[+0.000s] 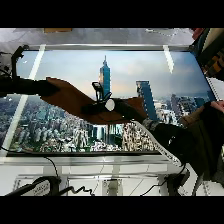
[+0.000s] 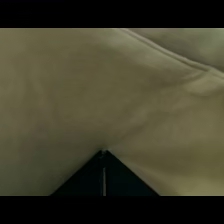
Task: Fold the clothes and pants, and hang the long-sleeved shirts on hangers.
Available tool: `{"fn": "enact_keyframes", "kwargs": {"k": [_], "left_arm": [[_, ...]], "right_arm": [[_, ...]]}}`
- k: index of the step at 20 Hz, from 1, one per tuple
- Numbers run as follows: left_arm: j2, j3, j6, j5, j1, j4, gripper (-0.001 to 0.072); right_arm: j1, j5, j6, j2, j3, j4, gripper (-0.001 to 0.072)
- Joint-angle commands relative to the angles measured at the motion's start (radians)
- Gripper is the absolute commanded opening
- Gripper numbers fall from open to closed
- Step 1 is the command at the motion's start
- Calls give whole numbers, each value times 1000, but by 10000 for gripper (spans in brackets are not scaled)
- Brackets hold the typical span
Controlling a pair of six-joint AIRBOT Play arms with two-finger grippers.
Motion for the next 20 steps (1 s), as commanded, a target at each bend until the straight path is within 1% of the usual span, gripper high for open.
{"fn": "enact_keyframes", "kwargs": {"k": [1, 3, 5, 8, 11, 13, 15, 18, 20], "left_arm": [[2, 0, 0, -2, -16, -1, 7], [-17, -1, 0, 9, -51, -24, 7], [-49, -1, 0, 40, -123, -71, 7], [-116, -1, 0, 148, -296, -90, 8], [-206, -1, 0, 352, -500, -90, 7], [-266, -1, -1, 509, -634, -90, 7], [-313, -1, -21, 673, -748, -106, 7], [-353, -1, -23, 926, -865, -125, 8], [-357, 0, -23, 1014, -910, -143, 10]], "right_arm": [[18, 54, 26, -37, 60, -10, 10], [-43, 153, 26, -35, 62, -77, 11], [-139, 286, 26, -30, 62, -147, 11], [-338, 449, 24, 16, 63, -212, 10], [-539, 525, 16, 109, 63, -217, 11], [-655, 541, -5, 183, 63, -218, 11], [-738, 541, -24, 241, 63, -220, 11], [-818, 541, -28, 297, 63, -233, 11], [-845, 541, -28, 303, 63, -238, 11]]}}
